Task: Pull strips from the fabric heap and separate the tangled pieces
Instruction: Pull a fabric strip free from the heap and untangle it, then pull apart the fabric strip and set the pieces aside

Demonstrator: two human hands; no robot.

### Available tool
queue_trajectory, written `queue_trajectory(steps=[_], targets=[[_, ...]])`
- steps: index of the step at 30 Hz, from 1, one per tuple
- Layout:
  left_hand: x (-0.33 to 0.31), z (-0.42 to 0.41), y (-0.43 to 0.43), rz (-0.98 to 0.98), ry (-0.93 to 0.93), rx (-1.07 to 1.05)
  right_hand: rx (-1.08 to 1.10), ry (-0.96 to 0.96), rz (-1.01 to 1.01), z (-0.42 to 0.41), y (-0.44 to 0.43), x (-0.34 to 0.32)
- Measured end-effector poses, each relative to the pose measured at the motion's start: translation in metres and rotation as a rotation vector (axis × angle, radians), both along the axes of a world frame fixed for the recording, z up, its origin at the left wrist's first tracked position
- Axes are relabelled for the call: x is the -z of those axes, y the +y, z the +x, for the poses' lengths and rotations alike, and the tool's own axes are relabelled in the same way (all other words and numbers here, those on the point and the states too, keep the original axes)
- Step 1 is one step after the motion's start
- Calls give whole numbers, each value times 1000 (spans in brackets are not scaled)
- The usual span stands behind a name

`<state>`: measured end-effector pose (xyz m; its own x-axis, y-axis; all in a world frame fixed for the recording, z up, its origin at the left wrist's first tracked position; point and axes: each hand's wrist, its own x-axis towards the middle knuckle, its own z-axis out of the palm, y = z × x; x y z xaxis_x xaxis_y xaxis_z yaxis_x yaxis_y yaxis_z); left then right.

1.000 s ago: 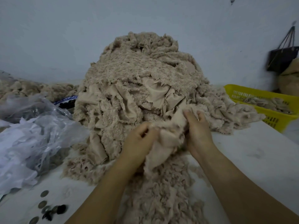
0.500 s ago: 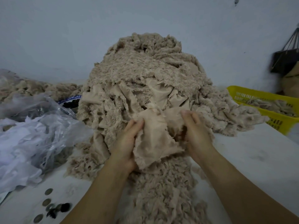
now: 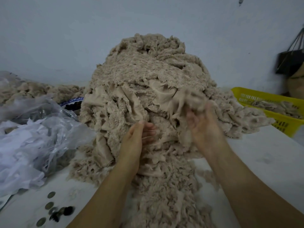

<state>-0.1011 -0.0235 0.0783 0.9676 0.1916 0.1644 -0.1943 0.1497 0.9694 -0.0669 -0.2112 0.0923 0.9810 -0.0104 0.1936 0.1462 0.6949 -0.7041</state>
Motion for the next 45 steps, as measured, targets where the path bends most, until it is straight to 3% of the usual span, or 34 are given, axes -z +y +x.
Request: queue_trajectory(steps=[1,2,7,10,14,16,21,24,27,31,35,38,45], targets=[[3,2,1,41,-1,-30,28,21,135,4,-7,0],[7,4,2,118,1,-52,68,55,114,5,-10,1],[23,4,-2,808,-2,75,303,18,-912,-1,10,22],[30,9,-4,1148,62,115,234,-109,-1449,2,16,33],[25,6,-4,977,42,14,219,-217,-1864,2,24,45],[22,6,-1,881,-28,-89,284,-262,-1811,1,26,43],[16,8,9,712,-42,-228,459,-370,-1139,-12,28,26],[12,6,12,700,-53,-273,375,-253,-900,-20,29,18],[10,3,7,740,-142,-162,296,-165,-890,-21,30,16],[9,-1,-8,779,-231,22,311,-251,-908,-25,35,14],[8,-1,-4,534,-174,73,245,-316,-1024,-30,39,16],[7,-1,-1,407,-90,35,260,-261,-1070,-28,40,16],[0,-8,-7,21,114,98,193,-91,-977,-19,35,20]])
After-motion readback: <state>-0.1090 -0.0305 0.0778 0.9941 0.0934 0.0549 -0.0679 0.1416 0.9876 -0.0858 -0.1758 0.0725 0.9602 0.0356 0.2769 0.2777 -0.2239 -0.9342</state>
